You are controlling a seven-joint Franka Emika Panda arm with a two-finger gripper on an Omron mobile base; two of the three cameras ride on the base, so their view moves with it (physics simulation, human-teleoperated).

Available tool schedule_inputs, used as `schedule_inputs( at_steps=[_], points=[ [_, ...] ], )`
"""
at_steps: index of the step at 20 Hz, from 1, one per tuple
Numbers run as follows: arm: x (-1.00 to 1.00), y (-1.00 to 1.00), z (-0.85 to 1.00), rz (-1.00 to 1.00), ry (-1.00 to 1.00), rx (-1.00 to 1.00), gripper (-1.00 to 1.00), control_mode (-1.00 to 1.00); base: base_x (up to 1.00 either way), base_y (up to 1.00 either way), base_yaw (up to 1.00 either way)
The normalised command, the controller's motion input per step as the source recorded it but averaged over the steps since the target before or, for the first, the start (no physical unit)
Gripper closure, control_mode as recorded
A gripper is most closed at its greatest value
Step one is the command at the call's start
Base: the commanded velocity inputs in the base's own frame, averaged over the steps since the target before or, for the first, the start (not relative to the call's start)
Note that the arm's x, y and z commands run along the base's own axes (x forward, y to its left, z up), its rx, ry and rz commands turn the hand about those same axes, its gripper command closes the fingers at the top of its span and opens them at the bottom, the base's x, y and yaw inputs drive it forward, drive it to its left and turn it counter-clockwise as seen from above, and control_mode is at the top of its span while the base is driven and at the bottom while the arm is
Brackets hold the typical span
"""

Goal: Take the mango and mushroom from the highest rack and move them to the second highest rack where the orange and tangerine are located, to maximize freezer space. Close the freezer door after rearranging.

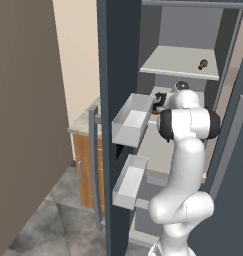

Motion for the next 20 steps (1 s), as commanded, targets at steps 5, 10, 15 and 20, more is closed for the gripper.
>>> schedule_inputs(
  at_steps=[5,10,15,20],
  points=[
    [-0.08,0.15,-0.02,0.0,0.0,0.0,-1.0,-1.0,0.0,0.0,0.0],
    [-0.48,0.3,0.18,-0.04,-0.12,0.0,-1.0,-1.0,0.0,0.0,0.0],
    [-0.6,0.34,0.63,-0.16,-0.32,-0.05,-1.0,-1.0,0.0,0.0,0.0],
    [-0.53,0.29,0.88,-0.16,-0.15,-0.03,-1.0,-1.0,0.0,0.0,0.0]
  ],
)
